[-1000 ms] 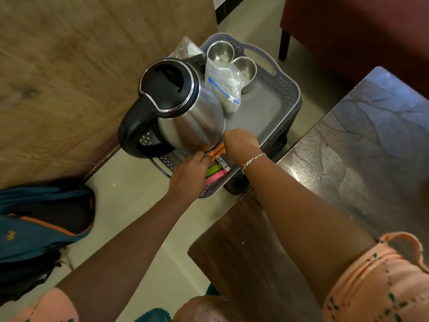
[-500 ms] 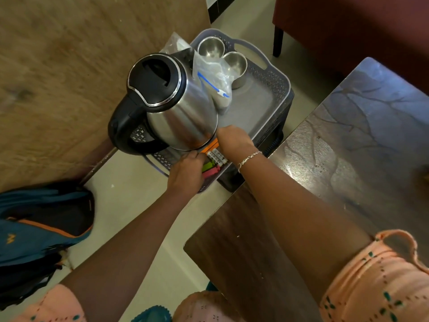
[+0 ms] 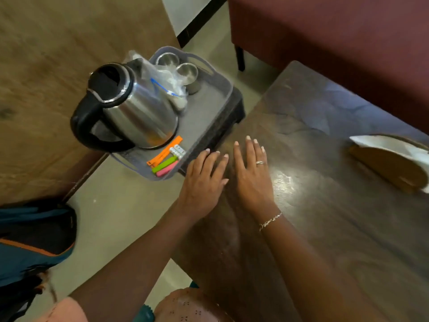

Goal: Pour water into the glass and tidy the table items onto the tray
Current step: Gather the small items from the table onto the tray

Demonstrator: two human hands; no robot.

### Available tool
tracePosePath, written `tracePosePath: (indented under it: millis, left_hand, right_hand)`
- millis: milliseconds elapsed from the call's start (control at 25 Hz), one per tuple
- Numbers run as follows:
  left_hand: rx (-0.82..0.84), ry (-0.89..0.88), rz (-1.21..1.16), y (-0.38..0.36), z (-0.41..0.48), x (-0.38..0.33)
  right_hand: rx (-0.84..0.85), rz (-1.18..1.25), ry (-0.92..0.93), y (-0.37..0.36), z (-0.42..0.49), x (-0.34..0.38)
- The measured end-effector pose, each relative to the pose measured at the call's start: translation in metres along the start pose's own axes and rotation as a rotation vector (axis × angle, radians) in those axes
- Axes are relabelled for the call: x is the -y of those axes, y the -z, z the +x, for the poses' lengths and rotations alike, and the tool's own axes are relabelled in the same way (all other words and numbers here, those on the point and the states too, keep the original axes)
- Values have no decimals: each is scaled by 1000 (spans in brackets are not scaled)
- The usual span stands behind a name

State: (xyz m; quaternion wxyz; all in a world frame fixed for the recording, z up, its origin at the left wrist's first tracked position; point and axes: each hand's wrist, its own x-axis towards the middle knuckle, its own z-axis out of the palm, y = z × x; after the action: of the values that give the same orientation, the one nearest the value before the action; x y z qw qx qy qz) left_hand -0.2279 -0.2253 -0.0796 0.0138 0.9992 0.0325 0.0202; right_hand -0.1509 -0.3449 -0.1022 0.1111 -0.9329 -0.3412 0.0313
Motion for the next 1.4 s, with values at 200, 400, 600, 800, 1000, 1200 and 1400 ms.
tracePosePath:
  millis: [200,400,600,800,1000,1200,1400]
  left_hand:
    - [76,-80,-75,-3,-13,-117]
    - [120,-265,-105,-4,-21,-233]
    - [99,-424,-195,-2,-23,-336]
    - [59,-588,-197,-6,-20,-405]
    - [85,-803,-157,-19,-6,-451]
    - [108,-972,-61,-30,15,-490]
    - [241,-898,12,-29,39,-540]
  right_hand:
    - [-5,-27,-151,32,-103,-77]
    - [15,-57,-352,59,-206,-156]
    - [-14,-116,-563,89,-295,-224]
    - [-119,21,-771,112,-380,-289]
    - [76,336,-1099,122,-503,-329]
    - [315,230,-888,108,-571,-314]
    - [328,152,-763,86,-589,-319]
